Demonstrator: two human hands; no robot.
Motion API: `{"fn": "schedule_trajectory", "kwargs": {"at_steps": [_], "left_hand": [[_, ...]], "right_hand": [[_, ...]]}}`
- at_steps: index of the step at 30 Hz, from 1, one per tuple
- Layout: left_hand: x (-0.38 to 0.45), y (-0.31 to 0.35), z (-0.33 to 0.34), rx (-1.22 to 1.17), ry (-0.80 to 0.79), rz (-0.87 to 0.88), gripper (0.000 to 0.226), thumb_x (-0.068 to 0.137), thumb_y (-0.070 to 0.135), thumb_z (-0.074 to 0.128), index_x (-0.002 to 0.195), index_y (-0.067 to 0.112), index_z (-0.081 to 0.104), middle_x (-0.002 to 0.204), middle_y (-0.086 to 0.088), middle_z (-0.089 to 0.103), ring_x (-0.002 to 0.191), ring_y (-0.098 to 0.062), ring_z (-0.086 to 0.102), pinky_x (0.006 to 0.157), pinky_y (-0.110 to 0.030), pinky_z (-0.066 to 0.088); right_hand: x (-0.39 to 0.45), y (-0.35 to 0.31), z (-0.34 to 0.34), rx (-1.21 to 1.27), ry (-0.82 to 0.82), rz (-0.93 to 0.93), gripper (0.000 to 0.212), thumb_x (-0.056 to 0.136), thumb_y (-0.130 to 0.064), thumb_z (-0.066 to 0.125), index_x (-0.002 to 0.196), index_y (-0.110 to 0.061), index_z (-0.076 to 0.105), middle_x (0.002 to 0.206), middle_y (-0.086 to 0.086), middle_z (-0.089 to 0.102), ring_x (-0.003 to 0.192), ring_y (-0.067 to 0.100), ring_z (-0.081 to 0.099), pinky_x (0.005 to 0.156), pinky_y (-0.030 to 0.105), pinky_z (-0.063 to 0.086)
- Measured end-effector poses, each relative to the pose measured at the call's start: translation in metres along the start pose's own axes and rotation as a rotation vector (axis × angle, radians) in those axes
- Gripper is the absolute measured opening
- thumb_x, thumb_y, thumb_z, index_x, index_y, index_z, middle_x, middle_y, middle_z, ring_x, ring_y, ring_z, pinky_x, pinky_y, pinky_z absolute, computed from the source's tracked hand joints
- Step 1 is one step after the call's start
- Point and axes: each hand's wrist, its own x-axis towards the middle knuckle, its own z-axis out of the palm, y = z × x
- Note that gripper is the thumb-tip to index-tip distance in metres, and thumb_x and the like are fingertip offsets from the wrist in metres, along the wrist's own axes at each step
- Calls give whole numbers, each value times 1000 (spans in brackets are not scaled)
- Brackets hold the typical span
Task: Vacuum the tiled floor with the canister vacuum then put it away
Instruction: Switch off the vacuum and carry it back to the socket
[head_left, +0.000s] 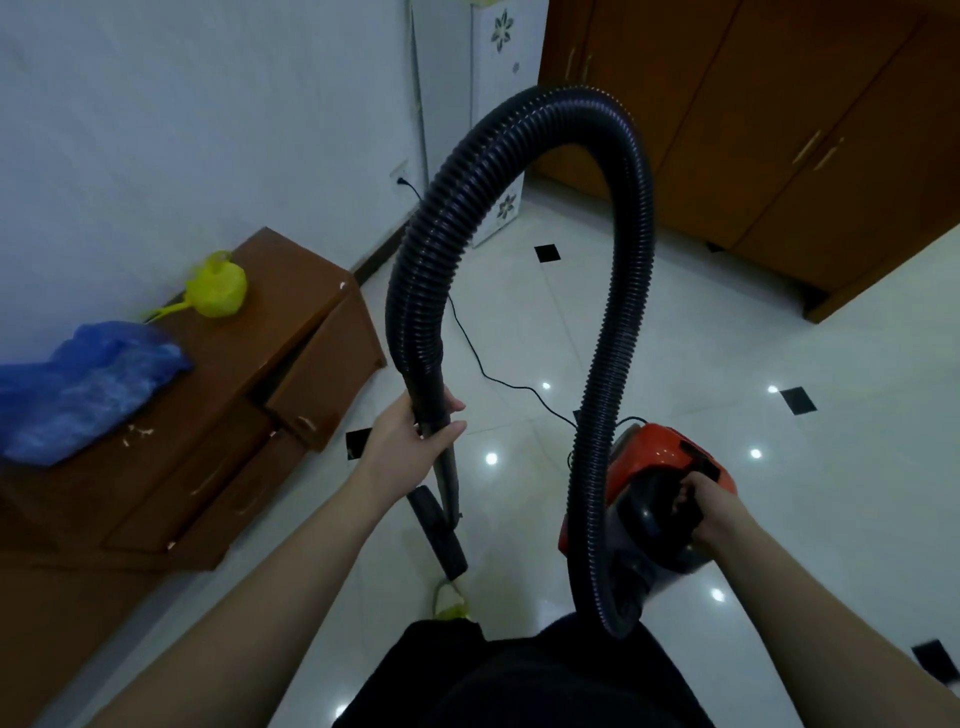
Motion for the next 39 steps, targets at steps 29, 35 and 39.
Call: {"fn": "schedule_trajectory", "kwargs": {"at_steps": [29,35,39], "left_hand": [[334,77,45,-39,234,-170,18,84,14,72,87,30,66,99,8,67,101,-1,60,93,-29,47],[383,75,2,-47,283,-206,13,85,15,71,93,23,64,103,11,68,105,-6,59,99,-40,46],[425,61,-34,-85,245,-220,18,86,11,67,91,28,63,106,10,67,105,-13,60,90,-50,53]], "right_hand": [[168,-291,198,63,-192,192,23,85,-7,49,64,-16,46,40,-4,43,36,10,41,38,22,39],[170,-335,278,107,-207,206,26,79,-4,45,59,-18,39,35,-5,40,28,11,40,42,23,41],[167,-357,336,77,-158,158,16,66,-3,43,56,-15,39,44,1,46,45,18,45,58,30,43]]}}
